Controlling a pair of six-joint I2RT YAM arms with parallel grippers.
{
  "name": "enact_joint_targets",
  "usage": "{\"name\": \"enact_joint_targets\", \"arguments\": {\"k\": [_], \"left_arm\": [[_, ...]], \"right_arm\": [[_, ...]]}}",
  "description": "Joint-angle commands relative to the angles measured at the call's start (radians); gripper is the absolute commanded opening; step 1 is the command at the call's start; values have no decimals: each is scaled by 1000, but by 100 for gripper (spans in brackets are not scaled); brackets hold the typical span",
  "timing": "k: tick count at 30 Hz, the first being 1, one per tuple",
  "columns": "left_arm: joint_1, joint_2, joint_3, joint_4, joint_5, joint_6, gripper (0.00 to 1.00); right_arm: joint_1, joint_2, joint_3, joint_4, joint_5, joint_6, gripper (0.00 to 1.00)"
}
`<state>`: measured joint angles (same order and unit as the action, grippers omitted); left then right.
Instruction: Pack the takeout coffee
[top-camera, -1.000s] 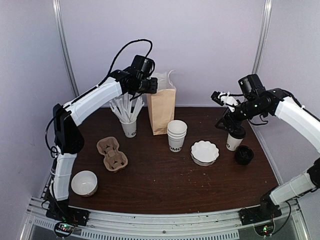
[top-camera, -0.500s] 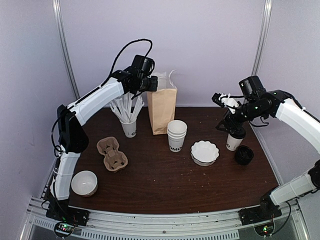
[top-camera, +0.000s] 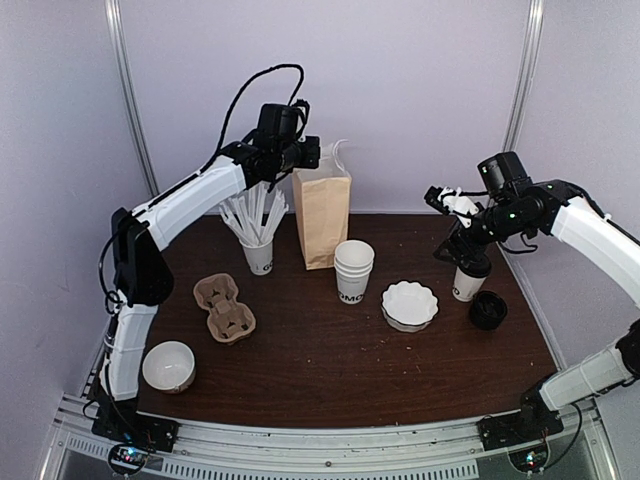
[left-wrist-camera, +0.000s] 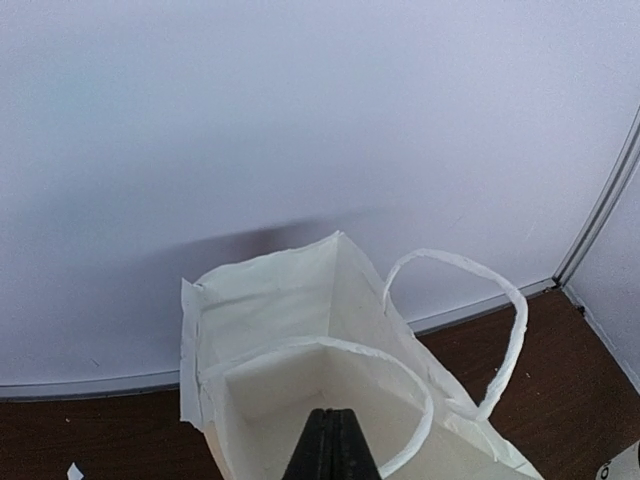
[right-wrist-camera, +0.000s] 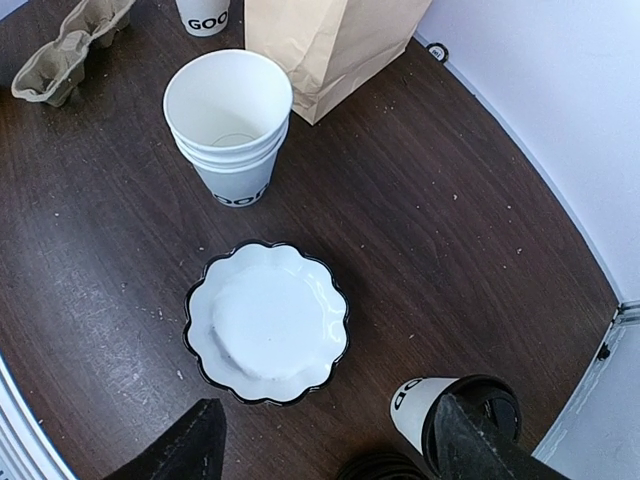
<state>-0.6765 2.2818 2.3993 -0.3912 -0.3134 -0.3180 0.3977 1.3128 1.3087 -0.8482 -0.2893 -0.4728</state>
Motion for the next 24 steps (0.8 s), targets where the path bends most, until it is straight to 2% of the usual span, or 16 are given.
{"name": "enact_joint_targets", "arguments": {"k": [1, 2, 4, 6, 8, 11, 19, 24], "left_arm": [[6, -109, -18, 58, 9, 52, 9], [6, -119, -21, 30, 1, 63, 23], [7, -138, -30, -33, -6, 76, 44], [6, -154, -57, -71, 22, 97, 58], [7, -145, -55, -119, 34, 104, 67], [8, -104, -21, -192, 3, 93, 72], [8, -16, 38, -261, -97, 15, 73], [34, 29, 64, -260, -33, -48, 72]], "right_arm": [[-3, 4, 10, -3, 26, -10, 75], [-3, 3, 10, -2, 26, -10, 75], [-4, 1, 6, 1, 24, -9, 75], [-6, 1, 1, 7, 22, -10, 75], [-8, 4, -3, 11, 24, -10, 75], [-10, 13, 4, 7, 18, -7, 75], [-14, 4, -6, 9, 20, -10, 76], [-21, 10, -8, 10, 9, -6, 76]]}}
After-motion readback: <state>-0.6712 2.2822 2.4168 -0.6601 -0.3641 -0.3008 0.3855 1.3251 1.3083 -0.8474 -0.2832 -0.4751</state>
